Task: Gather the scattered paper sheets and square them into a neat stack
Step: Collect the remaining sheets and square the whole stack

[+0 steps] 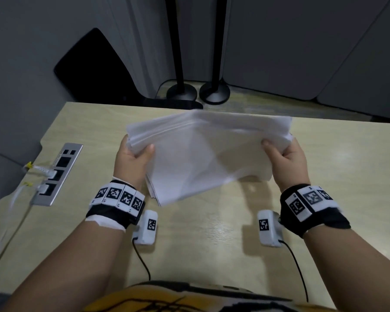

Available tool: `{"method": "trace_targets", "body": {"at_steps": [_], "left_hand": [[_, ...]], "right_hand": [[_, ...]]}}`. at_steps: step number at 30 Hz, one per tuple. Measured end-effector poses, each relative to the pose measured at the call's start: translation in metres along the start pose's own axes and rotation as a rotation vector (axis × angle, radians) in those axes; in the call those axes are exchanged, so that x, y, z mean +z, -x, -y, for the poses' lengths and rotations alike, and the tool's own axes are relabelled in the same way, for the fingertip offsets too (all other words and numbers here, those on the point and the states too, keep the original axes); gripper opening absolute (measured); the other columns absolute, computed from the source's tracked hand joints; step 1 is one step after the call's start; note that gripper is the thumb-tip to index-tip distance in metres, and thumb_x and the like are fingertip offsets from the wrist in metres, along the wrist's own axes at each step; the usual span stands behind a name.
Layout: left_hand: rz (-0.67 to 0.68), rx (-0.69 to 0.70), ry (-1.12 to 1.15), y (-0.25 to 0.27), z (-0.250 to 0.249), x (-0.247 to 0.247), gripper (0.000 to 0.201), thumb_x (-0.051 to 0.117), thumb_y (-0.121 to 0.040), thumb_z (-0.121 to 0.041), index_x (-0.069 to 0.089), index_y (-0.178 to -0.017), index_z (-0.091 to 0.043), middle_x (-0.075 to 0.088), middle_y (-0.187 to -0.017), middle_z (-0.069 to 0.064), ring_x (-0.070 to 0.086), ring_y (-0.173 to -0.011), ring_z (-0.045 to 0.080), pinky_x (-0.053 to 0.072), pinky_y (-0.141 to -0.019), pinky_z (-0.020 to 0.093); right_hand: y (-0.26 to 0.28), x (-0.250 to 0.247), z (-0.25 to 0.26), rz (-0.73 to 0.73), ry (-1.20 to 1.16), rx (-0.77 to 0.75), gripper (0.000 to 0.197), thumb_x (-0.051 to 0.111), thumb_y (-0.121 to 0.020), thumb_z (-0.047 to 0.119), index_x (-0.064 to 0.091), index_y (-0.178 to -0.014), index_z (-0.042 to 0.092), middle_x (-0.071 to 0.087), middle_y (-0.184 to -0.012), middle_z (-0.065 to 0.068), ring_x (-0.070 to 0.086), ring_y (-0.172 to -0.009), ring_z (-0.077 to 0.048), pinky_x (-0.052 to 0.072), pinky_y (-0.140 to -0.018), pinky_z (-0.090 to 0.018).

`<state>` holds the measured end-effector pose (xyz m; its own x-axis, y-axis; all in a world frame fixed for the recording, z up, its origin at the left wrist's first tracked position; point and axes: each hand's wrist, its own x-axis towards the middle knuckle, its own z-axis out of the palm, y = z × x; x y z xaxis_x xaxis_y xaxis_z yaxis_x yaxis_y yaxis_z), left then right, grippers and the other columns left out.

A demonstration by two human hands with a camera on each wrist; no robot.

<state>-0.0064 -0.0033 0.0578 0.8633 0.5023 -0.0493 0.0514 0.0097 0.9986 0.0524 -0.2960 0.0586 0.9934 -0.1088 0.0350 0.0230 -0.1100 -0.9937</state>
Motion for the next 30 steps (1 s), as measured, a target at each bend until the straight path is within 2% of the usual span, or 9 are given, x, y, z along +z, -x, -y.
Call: {"method": "trace_targets", "body": {"at_steps": [7, 10, 13, 17, 20, 22, 25, 28, 30], "left_hand": [[-0.045, 0.189, 0.003, -0.008, -0.016, -0.008, 0.034, 0.062, -0.088, 0.002, 0.050, -0.106, -0.024, 0.063, -0.101, -0.004, 0.065, -0.087, -0.005, 0.052, -0.074, 0.014], [-0.025, 0.077, -0.139, -0.007, 0.001, -0.009, 0.041, 0.072, -0.081, -0.003, 0.051, -0.108, -0.025, 0.064, -0.101, -0.006, 0.064, -0.090, -0.001, 0.051, -0.077, 0.021], [-0.022, -0.015, -0.184, -0.004, 0.016, -0.006, 0.055, 0.077, -0.075, -0.012, 0.049, -0.122, -0.012, 0.065, -0.114, 0.004, 0.063, -0.105, 0.015, 0.052, -0.088, 0.034], [-0.081, -0.039, -0.124, -0.005, 0.012, 0.000, 0.039, 0.066, -0.087, -0.004, 0.052, -0.123, -0.005, 0.065, -0.115, 0.008, 0.063, -0.103, 0.021, 0.052, -0.088, 0.035], [-0.082, -0.014, -0.149, -0.004, 0.012, -0.001, 0.036, 0.064, -0.088, -0.005, 0.053, -0.122, -0.006, 0.065, -0.112, 0.007, 0.063, -0.098, 0.016, 0.052, -0.085, 0.031], [-0.088, -0.013, -0.174, -0.004, 0.014, -0.003, 0.036, 0.065, -0.087, -0.005, 0.053, -0.121, -0.008, 0.066, -0.113, 0.006, 0.063, -0.101, 0.018, 0.051, -0.093, 0.038], [-0.112, -0.008, -0.173, -0.007, 0.009, -0.001, 0.029, 0.064, -0.088, -0.006, 0.055, -0.111, -0.023, 0.067, -0.105, -0.002, 0.064, -0.094, 0.012, 0.052, -0.095, 0.042], [-0.065, 0.150, -0.211, -0.007, -0.011, 0.006, 0.033, 0.064, -0.089, -0.008, 0.058, -0.101, -0.039, 0.069, -0.101, -0.006, 0.065, -0.093, 0.012, 0.054, -0.091, 0.036], [0.051, 0.356, -0.309, -0.005, -0.027, 0.013, 0.033, 0.063, -0.088, -0.003, 0.060, -0.097, -0.035, 0.067, -0.090, -0.017, 0.063, -0.087, 0.000, 0.050, -0.084, 0.020]], "right_hand": [[0.003, 0.002, 0.015, -0.092, -0.120, -0.078, 0.012, 0.059, -0.095, 0.018, 0.057, -0.091, 0.030, 0.064, -0.088, 0.009, 0.062, -0.075, 0.002, 0.051, -0.066, -0.017], [0.004, 0.003, 0.001, -0.037, -0.022, 0.014, 0.017, 0.064, -0.090, 0.016, 0.058, -0.098, 0.030, 0.065, -0.092, 0.009, 0.062, -0.080, 0.000, 0.051, -0.072, -0.024], [0.005, 0.003, -0.010, -0.008, 0.087, 0.067, 0.037, 0.067, -0.083, 0.010, 0.057, -0.115, 0.025, 0.066, -0.104, 0.008, 0.062, -0.095, -0.006, 0.050, -0.083, -0.028], [0.003, 0.004, -0.006, -0.015, 0.066, 0.065, 0.025, 0.063, -0.089, 0.010, 0.060, -0.111, 0.022, 0.066, -0.098, 0.006, 0.061, -0.084, 0.000, 0.049, -0.076, -0.019], [0.002, 0.003, -0.005, -0.012, 0.054, 0.057, 0.023, 0.064, -0.089, 0.012, 0.060, -0.108, 0.025, 0.066, -0.096, 0.010, 0.062, -0.088, -0.008, 0.050, -0.079, -0.026], [-0.001, 0.002, -0.003, -0.013, 0.099, 0.059, 0.026, 0.066, -0.087, 0.014, 0.058, -0.109, 0.025, 0.065, -0.095, 0.012, 0.062, -0.090, -0.010, 0.048, -0.080, -0.030], [-0.007, 0.001, 0.004, -0.075, 0.222, 0.076, 0.056, 0.071, -0.083, 0.021, 0.043, -0.131, 0.022, 0.058, -0.119, 0.004, 0.056, -0.110, -0.016, 0.047, -0.092, -0.034], [-0.007, 0.001, 0.023, -0.231, 0.391, -0.147, 0.087, 0.074, -0.077, 0.034, 0.026, -0.146, 0.015, 0.031, -0.148, -0.002, 0.033, -0.136, -0.015, 0.032, -0.114, -0.040], [-0.005, 0.006, 0.046, -0.165, 0.563, -0.368, 0.088, 0.074, -0.076, 0.038, 0.027, -0.147, 0.015, 0.028, -0.152, -0.002, 0.025, -0.142, -0.015, 0.024, -0.117, -0.043]]}}
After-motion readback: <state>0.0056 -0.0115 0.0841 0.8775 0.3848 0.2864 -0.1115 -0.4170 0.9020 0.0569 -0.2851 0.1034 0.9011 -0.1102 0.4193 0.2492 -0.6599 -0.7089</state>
